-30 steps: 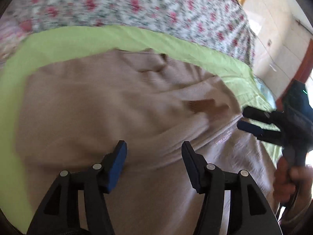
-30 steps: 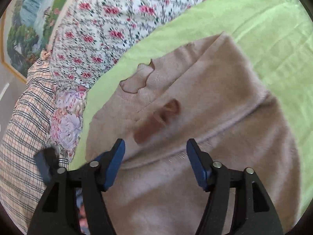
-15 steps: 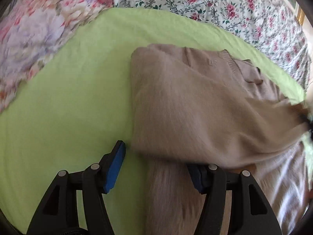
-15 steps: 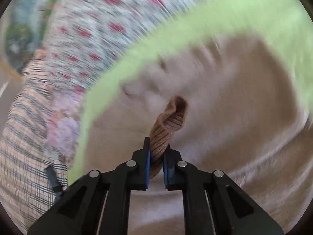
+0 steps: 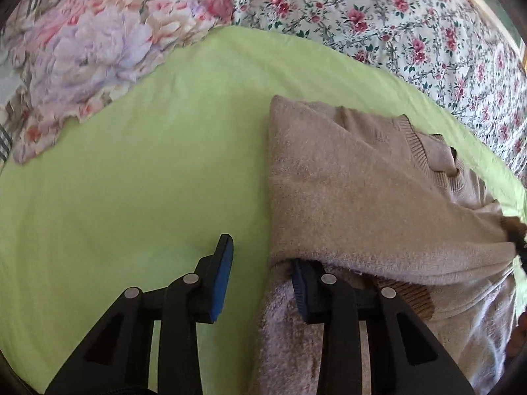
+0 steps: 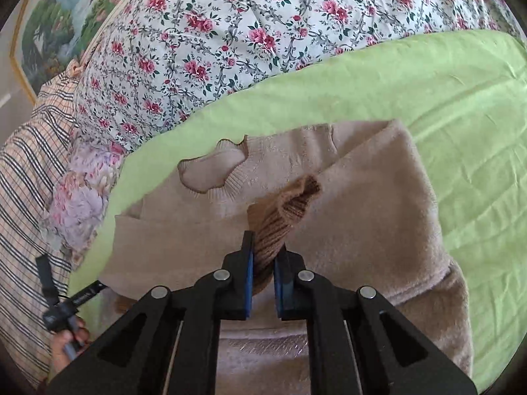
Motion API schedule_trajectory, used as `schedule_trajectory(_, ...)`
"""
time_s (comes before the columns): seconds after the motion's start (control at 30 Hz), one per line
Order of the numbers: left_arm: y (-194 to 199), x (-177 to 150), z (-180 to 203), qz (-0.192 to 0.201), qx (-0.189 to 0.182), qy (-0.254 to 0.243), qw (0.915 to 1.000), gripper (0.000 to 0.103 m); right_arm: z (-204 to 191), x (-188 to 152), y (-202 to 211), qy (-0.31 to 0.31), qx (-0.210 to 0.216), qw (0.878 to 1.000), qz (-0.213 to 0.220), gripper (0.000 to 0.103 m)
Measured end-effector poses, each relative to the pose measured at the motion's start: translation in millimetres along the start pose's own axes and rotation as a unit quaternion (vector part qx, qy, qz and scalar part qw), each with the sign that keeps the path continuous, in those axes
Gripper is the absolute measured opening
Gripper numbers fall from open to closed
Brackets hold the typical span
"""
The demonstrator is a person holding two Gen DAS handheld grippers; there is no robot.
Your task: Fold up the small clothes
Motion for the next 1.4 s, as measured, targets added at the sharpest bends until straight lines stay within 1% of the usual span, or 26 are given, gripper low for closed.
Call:
schedule_trajectory(0.07,0,0,3,-0.004,-0.005,-0.011,0.9999,0.034,8,-11,-7,0.004,-0.026,0.999,-0.019,0.011)
schedule_trajectory(0.17,-1,-6,3,-0.015,-0.01,-0.024,0.9995,0.036,17,-31,-17,0.008,-0.044,0.997,-0.061,0.012)
schedule_trajectory(0.2,0,-10,2,-0.027,-0.023,-0.024,0.9991,0.036,22,-34,-12,0.002,-0.049,0.996,-0.068,0.012)
schedule_trajectory(0.23,2,-12,0,-0.033,-0.03,-0.025,0.9987,0.036,25,-33,-7,-0.003,-0.052,0.997,-0.062,0.015)
schedule_trajectory(0.3,12,-17,-1,-0.04,-0.045,-0.031,0.9977,0.036,38,-23,20,0.001,-0.114,0.993,-0.025,0.026)
schedule_trajectory(0.33,21,-17,-1,-0.037,-0.054,-0.036,0.9972,0.034,41,-17,33,0.005,-0.134,0.991,-0.002,0.027)
schedule_trajectory(0.37,31,-15,1,-0.029,-0.066,-0.04,0.9966,0.034,40,-10,44,0.005,-0.134,0.991,0.019,0.027)
schedule_trajectory(0.4,37,-13,3,-0.022,-0.076,-0.04,0.9961,0.034,29,-4,52,0.007,-0.105,0.994,0.032,0.027)
schedule_trajectory(0.43,42,-8,7,-0.015,-0.084,-0.041,0.9955,0.034,21,-3,49,0.012,-0.083,0.996,0.028,0.027)
schedule_trajectory(0.47,42,-4,10,-0.013,-0.084,-0.041,0.9955,0.034,4,-5,40,0.021,-0.041,0.999,0.007,0.028)
schedule_trajectory(0.5,40,1,13,-0.011,-0.08,-0.042,0.9958,0.034,-6,-8,29,0.021,-0.015,1.0,-0.013,0.028)
schedule_trajectory(0.53,35,7,16,-0.009,-0.072,-0.041,0.9966,0.034,-11,-11,21,0.023,-0.009,0.999,-0.024,0.029)
schedule_trajectory(0.57,31,9,18,-0.01,-0.069,-0.039,0.9968,0.034,-13,-16,7,0.031,-0.011,0.999,-0.041,0.029)
schedule_trajectory(0.6,25,10,20,-0.014,-0.069,-0.04,0.9968,0.034,-8,-22,-5,0.034,-0.027,0.997,-0.061,0.03)
schedule_trajectory(0.67,7,6,20,-0.033,-0.043,-0.048,0.9974,0.037,10,-32,-17,0.023,-0.057,0.994,-0.089,0.03)
schedule_trajectory(0.73,-4,-2,21,-0.05,-0.036,-0.062,0.9962,0.038,23,-31,-10,0.0,-0.05,0.996,-0.077,0.027)
schedule_trajectory(0.77,-7,-6,20,-0.053,-0.028,-0.07,0.9957,0.041,32,-29,0,-0.003,-0.077,0.995,-0.067,0.029)
schedule_trajectory(0.8,-6,-7,20,-0.051,-0.022,-0.075,0.9956,0.043,43,-25,13,-0.001,-0.123,0.991,-0.05,0.033)
schedule_trajectory(0.83,-3,-8,18,-0.051,-0.019,-0.077,0.9955,0.046,48,-22,25,-0.005,-0.129,0.991,-0.035,0.033)
schedule_trajectory(0.9,4,-11,16,-0.057,-0.022,-0.074,0.9954,0.047,46,-21,50,-0.032,-0.067,0.997,-0.021,0.038)
schedule_trajectory(0.93,11,-15,15,-0.058,-0.021,-0.075,0.9953,0.046,46,-23,64,-0.037,-0.054,0.998,-0.016,0.039)
schedule_trajectory(1.0,27,-25,12,-0.057,-0.02,-0.084,0.9947,0.045,44,-30,89,-0.023,-0.048,0.999,-0.005,0.045)
schedule_trajectory(1.1,58,-50,13,-0.057,-0.048,-0.088,0.9933,0.045,42,-51,119,-0.007,-0.025,1.0,-0.008,0.05)
schedule_trajectory(1.2,95,-84,9,-0.053,-0.065,-0.091,0.9923,0.047,47,-76,138,0.008,-0.029,0.999,-0.018,0.051)
schedule_trajectory(1.27,111,-104,8,-0.053,-0.072,-0.091,0.9918,0.052,47,-88,147,0.017,-0.027,0.999,-0.025,0.051)
schedule_trajectory(1.4,138,-148,11,-0.073,-0.105,-0.093,0.9873,0.058,55,-122,172,0.029,-0.025,0.999,-0.037,0.051)
Point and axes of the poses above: each gripper's, at about its wrist camera, not at the fingertips, and y roughly against the way its jaws point, z to its right, x to its top, the point moved 10 cm from there along -y, roughly the way its jaws point, and after that the axes turned 4 degrees about -x, right-handed, at the moved point
